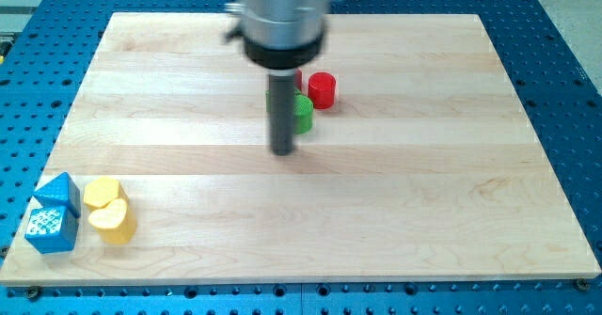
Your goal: Slide the green circle towards the bottom right corner
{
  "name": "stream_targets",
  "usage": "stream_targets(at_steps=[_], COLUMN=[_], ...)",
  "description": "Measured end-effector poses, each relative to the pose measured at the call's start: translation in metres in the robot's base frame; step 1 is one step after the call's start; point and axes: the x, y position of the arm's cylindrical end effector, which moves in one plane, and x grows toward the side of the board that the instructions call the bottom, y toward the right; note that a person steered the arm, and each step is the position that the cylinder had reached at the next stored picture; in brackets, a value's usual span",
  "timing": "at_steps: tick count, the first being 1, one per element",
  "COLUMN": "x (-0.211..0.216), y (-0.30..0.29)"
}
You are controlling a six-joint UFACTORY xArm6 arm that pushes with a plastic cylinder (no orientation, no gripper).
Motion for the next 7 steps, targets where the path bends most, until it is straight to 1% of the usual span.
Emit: stream_targets(at_steps=[1, 2, 3, 5, 6, 7], x=[-0.017, -0.069, -0.076, -0.083, -0.058, -0.078], y=[-0.04, -0.041, -0.034, -0.048, -0.006, -0.008])
